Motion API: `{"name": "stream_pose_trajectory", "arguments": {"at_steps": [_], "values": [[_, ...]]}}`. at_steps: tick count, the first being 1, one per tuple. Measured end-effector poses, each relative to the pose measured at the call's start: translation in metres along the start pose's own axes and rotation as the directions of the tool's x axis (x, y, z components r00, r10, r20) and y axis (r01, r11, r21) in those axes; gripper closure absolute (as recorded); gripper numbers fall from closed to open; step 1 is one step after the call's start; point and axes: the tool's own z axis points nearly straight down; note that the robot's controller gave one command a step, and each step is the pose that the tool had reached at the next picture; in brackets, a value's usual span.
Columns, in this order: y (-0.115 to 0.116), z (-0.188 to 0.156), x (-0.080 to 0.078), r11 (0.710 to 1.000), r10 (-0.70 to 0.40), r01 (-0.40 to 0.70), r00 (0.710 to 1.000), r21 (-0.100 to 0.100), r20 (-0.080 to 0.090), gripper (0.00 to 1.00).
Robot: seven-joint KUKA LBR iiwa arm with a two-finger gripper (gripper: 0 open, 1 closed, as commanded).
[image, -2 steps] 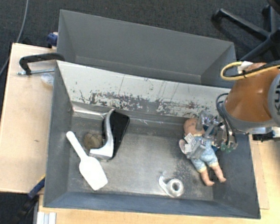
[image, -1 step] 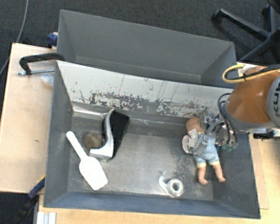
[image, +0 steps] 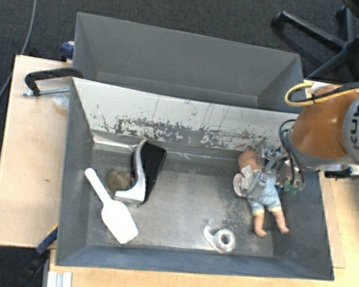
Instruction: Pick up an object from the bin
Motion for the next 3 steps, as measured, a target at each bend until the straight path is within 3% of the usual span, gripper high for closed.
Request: {"name": "stream_pose_trajectory", "arguments": {"at_steps": [2, 3], "values": [[0.0077, -0.0115, 0.0061, 1.0, -0.004, 0.004, 1.0, -0.002, -0.011, 1.0], [0.0078, -0.0054, 0.0042, 1.0, -0.004, 0.004, 1.0, -0.003, -0.009, 1.0]]}}
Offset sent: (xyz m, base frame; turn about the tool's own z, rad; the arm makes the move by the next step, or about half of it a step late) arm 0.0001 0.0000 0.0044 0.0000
